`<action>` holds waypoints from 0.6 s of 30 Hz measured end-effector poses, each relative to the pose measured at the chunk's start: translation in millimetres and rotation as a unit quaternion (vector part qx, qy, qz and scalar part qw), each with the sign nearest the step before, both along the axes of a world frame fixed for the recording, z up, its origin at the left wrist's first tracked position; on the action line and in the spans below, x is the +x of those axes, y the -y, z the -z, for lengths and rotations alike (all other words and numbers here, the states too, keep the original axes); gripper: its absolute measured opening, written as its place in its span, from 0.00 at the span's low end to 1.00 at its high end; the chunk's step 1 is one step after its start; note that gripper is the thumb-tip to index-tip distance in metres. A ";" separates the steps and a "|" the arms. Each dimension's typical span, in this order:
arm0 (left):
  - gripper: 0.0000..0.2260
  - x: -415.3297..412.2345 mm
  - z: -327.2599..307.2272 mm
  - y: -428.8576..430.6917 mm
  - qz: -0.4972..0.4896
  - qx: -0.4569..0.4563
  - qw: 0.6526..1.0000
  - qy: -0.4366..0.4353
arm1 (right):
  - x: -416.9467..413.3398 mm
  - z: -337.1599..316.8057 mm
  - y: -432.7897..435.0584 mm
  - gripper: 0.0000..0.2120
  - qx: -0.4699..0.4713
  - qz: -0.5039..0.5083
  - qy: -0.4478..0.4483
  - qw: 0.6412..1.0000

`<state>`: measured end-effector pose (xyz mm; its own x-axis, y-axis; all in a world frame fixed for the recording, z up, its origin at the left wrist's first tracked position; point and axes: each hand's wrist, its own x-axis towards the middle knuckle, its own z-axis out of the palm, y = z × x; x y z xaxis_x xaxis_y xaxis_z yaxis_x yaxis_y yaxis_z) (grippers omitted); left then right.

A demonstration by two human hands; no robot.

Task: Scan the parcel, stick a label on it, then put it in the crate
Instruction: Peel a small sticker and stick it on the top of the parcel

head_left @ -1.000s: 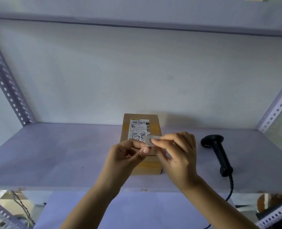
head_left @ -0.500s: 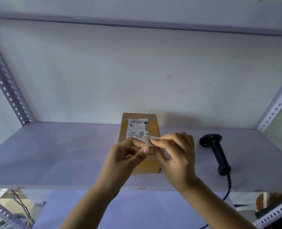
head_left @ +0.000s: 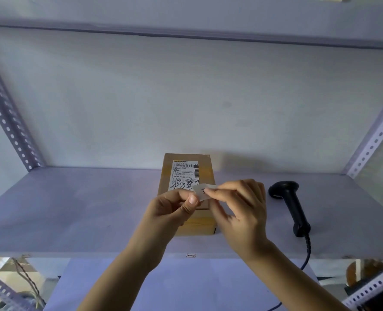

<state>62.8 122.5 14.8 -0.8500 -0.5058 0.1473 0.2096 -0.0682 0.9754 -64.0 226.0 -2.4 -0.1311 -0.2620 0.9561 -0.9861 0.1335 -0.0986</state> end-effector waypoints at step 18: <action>0.07 6.4 0.7 -2.1 0.017 0.001 0.999 -0.038 | 9.4 -2.7 0.9 0.02 0.001 -0.001 0.004 1.000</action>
<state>69.2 124.6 14.1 -0.8527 -0.4779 0.2110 0.2807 -0.0785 0.9566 -54.6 225.1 0.4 -0.1374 -0.2649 0.9544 -0.9857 0.1312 -0.1055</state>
